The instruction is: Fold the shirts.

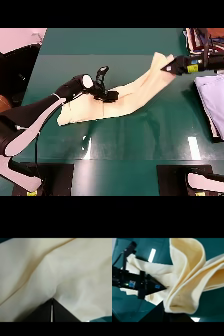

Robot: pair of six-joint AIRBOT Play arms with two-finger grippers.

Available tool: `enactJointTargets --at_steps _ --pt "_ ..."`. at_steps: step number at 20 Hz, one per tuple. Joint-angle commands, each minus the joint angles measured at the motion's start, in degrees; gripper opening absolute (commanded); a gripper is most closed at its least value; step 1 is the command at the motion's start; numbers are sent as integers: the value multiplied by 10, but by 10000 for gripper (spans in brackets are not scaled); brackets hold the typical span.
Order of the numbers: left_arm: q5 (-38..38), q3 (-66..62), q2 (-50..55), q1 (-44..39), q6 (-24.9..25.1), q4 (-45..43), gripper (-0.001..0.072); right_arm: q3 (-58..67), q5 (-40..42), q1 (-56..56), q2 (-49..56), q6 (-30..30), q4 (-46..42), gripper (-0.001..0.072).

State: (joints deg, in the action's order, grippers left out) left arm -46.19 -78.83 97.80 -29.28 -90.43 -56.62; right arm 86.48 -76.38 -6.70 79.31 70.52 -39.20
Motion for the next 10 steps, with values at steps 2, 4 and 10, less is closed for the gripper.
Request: enactJointTargets --at_steps 2,4,10 --pt "8 -3 8 -3 0 -2 24 70 11 -80 -5 15 3 14" --pt "11 -3 8 -3 0 -2 24 83 25 -109 -5 15 3 14" --pt "16 -8 -20 17 -1 -3 23 89 74 -170 -1 14 3 14"
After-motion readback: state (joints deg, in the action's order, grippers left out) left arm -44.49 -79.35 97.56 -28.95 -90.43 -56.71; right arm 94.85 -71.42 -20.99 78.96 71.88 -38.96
